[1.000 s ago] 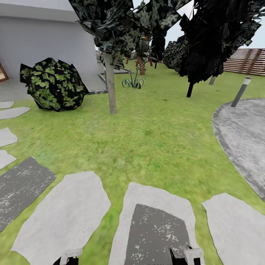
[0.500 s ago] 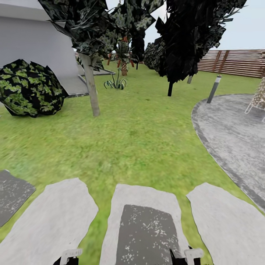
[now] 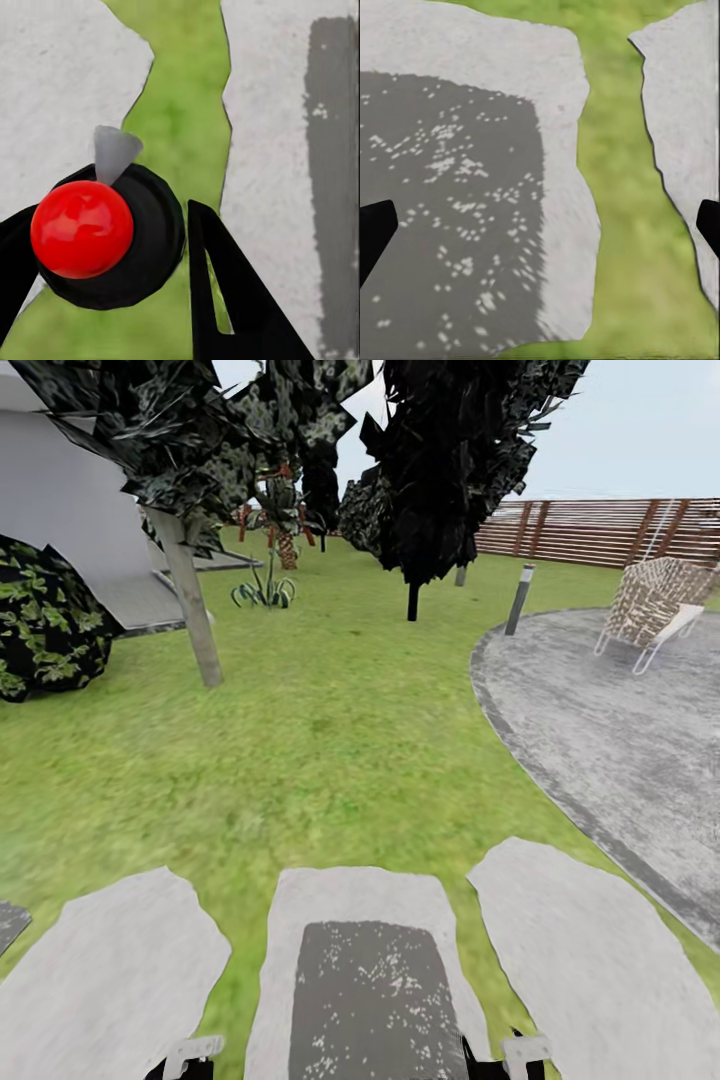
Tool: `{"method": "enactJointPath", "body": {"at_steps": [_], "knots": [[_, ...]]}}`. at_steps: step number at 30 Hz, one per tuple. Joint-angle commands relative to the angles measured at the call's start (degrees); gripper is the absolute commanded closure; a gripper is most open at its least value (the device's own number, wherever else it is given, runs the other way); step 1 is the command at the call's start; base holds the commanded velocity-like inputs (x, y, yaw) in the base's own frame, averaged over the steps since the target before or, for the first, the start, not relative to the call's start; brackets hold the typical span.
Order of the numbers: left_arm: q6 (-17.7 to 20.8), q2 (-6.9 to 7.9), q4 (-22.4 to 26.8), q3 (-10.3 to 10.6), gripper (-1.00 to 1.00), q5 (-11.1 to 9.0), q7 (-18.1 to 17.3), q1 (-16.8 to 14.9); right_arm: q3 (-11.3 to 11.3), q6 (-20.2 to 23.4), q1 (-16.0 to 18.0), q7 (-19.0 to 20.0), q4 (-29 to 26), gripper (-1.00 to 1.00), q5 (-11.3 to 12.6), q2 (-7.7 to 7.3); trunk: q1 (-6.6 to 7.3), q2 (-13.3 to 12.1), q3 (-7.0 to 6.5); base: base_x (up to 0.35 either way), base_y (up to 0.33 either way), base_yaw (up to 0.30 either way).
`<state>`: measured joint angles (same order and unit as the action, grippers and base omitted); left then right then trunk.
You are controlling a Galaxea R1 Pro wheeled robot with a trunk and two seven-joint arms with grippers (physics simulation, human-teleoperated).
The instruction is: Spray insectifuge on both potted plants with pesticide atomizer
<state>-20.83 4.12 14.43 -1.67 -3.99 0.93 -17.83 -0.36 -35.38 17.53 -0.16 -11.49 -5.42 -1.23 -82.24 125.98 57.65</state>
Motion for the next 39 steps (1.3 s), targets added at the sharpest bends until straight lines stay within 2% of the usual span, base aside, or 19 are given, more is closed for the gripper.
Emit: {"method": "enactJointPath", "body": {"at_steps": [1, 39], "knots": [[-0.2, 0.01, 0.0, 0.0, 1.00, -0.4, -0.1, 0.0, -0.1, -0.2, 0.0, 0.0, 0.1, -1.00, -0.4, 0.00, 0.01, 0.0, 0.01, 0.000, 0.000, -0.300], [-0.2, 0.02, 0.0, 0.0, 1.00, -0.4, -0.1, 0.0, -0.1, -0.2, 0.0, 0.0, 0.1, -1.00, -0.4, 0.00, 0.01, 0.0, -1.29, 0.000, 0.000, -0.300]]}}
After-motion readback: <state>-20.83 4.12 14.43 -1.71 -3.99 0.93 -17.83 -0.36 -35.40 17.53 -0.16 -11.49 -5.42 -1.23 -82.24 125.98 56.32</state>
